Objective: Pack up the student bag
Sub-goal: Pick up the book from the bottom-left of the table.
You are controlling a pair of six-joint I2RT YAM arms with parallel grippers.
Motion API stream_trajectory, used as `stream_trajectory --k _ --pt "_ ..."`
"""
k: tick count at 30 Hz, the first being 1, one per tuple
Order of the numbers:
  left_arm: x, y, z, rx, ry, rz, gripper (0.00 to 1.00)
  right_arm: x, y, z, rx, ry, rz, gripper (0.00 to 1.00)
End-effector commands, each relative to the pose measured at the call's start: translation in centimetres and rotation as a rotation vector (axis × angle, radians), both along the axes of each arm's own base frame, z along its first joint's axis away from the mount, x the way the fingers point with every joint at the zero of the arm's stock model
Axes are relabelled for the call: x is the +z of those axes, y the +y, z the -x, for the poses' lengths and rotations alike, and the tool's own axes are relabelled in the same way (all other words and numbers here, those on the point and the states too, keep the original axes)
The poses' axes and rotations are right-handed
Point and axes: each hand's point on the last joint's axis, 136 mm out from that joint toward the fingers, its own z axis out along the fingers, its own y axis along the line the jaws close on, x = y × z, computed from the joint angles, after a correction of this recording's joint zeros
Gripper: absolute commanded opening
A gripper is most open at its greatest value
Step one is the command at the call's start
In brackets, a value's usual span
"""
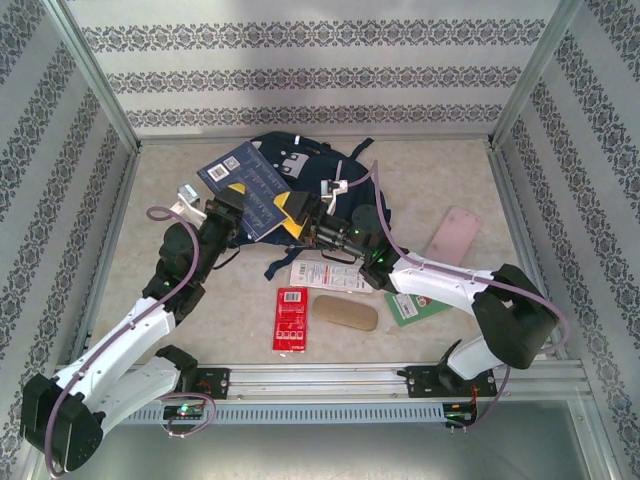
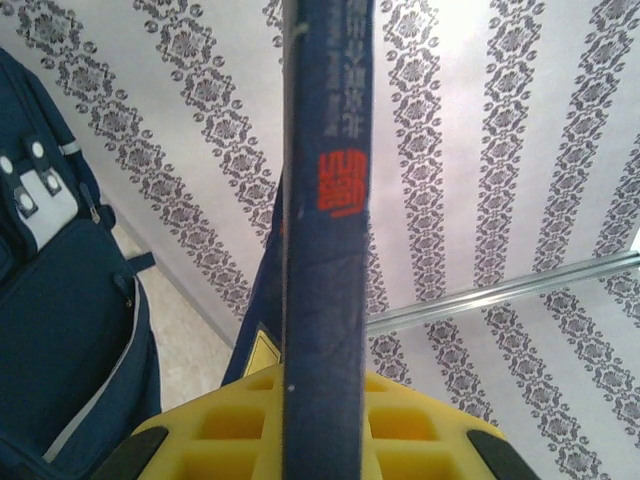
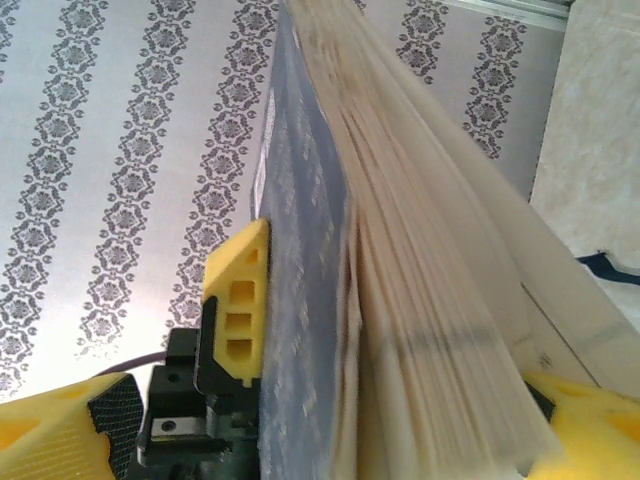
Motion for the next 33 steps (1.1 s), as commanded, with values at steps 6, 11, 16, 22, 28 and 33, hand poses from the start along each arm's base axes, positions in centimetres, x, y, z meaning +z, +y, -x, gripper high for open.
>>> stream_trajectory --k 6,11,16,22,28,33 --pt "6.7 0.7 1.1 0.036 -0.162 0.002 0.00 -4.4 -5.8 -1.1 -0.210 0.027 0.154 0.94" --pt "6.5 0.3 0.8 0.021 -0.156 0.020 0.00 -0.8 -2.9 0.0 -0.066 -0.055 0.032 0.96" --pt "6.3 0.5 0.6 0.034 -0.152 0.019 0.00 2.6 -1.4 1.3 -0.024 -0.139 -0.059 0.96" --pt "6.0 0.9 -0.1 0.073 -0.132 0.033 0.00 2.5 -2.6 1.2 -0.097 -0.122 -0.125 0.92" --pt "5.7 0.5 -0.7 0.062 -0.123 0.055 0.00 4.4 -1.7 1.5 -0.070 -0.153 -0.194 0.94" --pt "5.6 0.3 -0.6 0.056 -0.124 0.061 0.00 5.4 -0.2 0.7 -0.049 -0.137 -0.233 0.95"
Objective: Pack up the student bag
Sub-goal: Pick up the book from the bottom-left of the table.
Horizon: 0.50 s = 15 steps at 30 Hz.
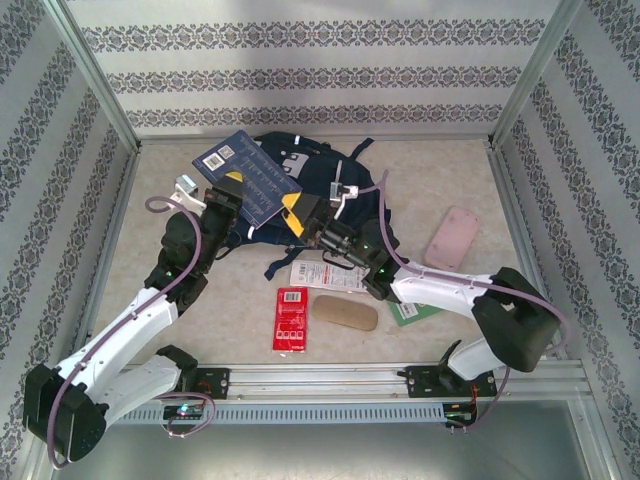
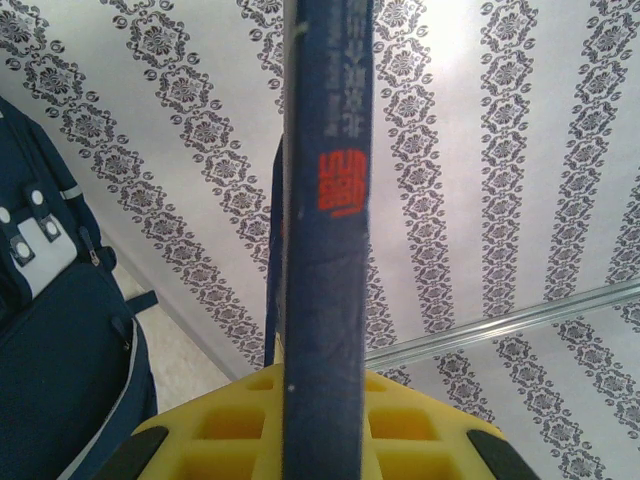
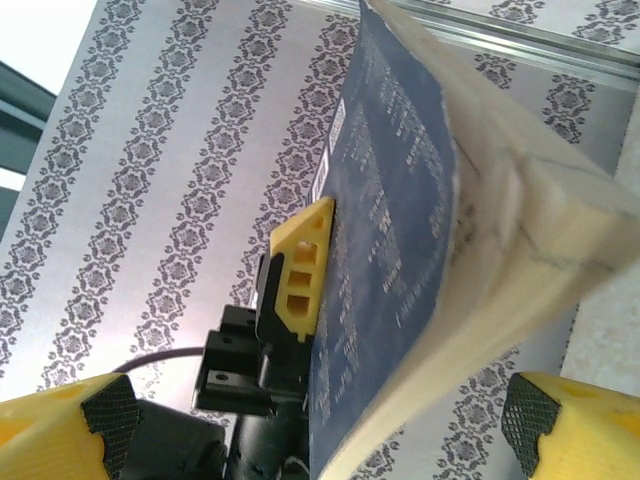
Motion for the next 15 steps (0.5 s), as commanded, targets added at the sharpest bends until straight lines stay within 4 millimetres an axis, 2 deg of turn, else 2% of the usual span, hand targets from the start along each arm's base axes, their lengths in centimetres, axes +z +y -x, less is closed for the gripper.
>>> stream_trajectory --k 1,8,11,15 --pt "4.1 -0.2 0.9 -0.013 -0.115 0.081 0.00 2.9 0.9 -0.1 0.020 -0.037 -0.098 0.95" --pt "3.7 -0.3 1.0 -0.014 -0.101 0.088 0.00 4.3 2.0 -1.5 0.017 -0.047 -0.157 0.89" --pt "3.5 -0.4 1.0 -0.013 -0.095 0.085 0.00 4.5 2.1 -2.2 -0.010 -0.054 -0.151 0.81" --pt "3.0 -0.4 1.1 -0.006 -0.085 0.075 0.00 3.9 2.1 -2.8 -0.050 -0.054 -0.124 0.63"
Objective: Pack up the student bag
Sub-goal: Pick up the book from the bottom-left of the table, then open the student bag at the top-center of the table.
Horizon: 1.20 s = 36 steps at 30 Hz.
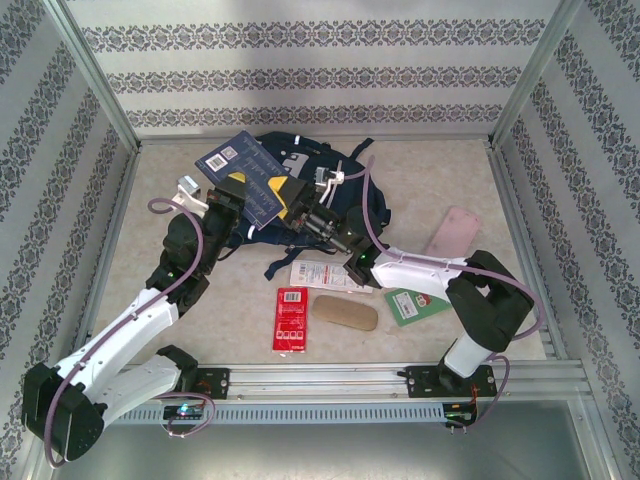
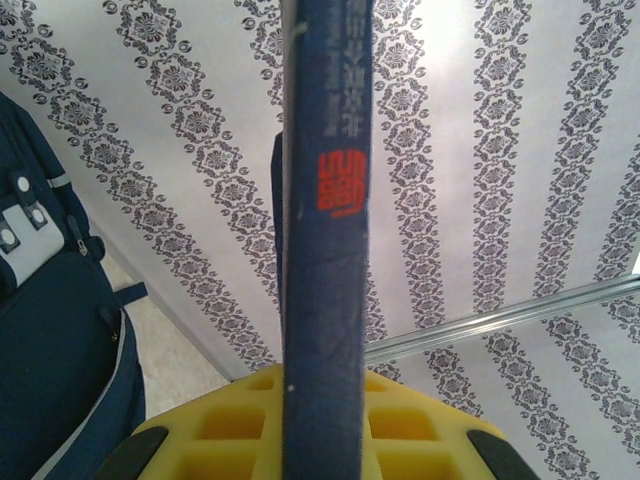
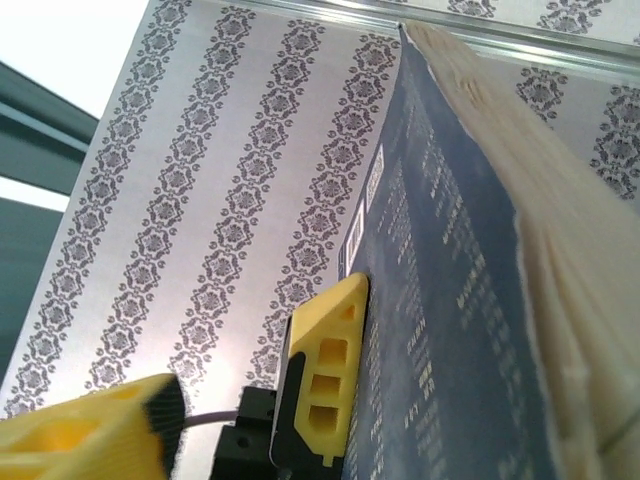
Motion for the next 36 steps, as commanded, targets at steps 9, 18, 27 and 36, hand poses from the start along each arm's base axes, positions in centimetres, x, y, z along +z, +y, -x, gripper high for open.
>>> stream_trajectory --k 9,18,27,36 --pt "2.4 -0.6 0.9 -0.014 -0.076 0.029 0.00 -1.0 -0.9 -1.6 -0.145 0.021 0.086 0.15" --pt "0.4 -0.9 1.2 -0.027 0.028 -0.166 0.32 -2.0 -4.4 -3.4 -0.193 0.062 0.078 0.00" --pt "-4.2 -6.8 -2.7 -0.307 0.234 -0.690 0.74 -9.9 -18.3 -4.2 -0.419 0.218 0.402 0.00" --pt "-10.7 -16.8 -10.6 -0.756 0.331 -0.942 0.72 -10.7 -31.9 0.5 -0.764 0.231 0.816 0.00"
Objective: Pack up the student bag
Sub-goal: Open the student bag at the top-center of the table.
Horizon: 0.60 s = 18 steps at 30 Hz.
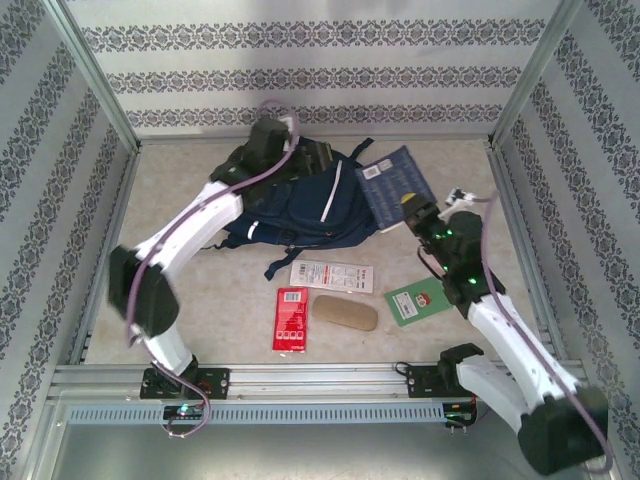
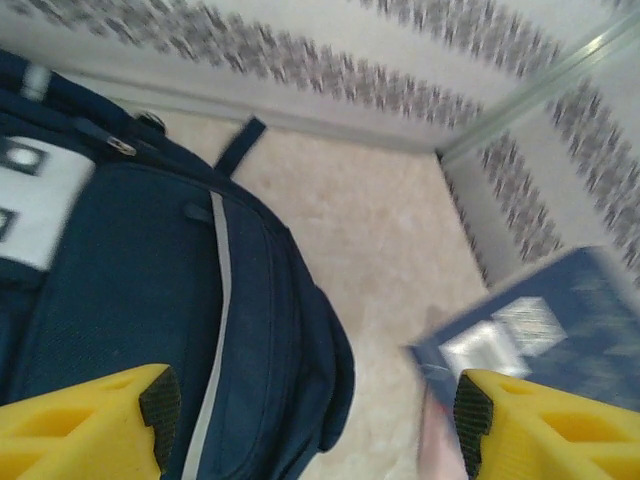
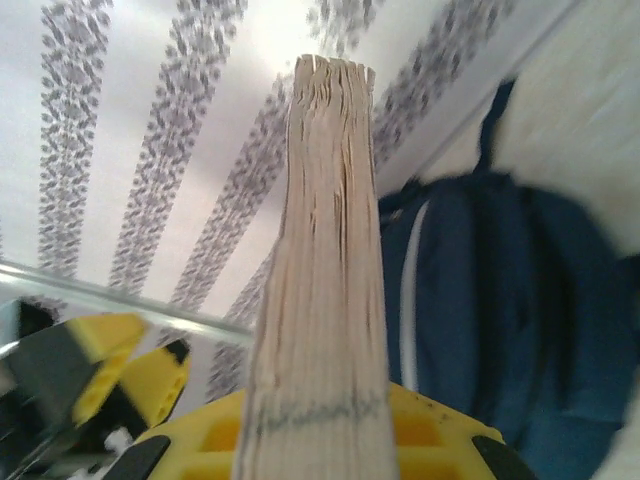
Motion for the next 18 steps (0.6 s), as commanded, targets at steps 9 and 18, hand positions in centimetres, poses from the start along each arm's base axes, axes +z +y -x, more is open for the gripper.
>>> stream_trajectory --k 9,18 --pt "-11.4 -5.3 -4.2 -0.278 0.229 -0.223 0.68 -2.5 -5.2 4.7 -0.095 0.081 0.230 0.00" --pt "-15.8 -6.9 -5.1 -0.335 0.261 -0.202 0.64 -3.2 -4.7 4.4 -0.056 0.100 0.200 0.00"
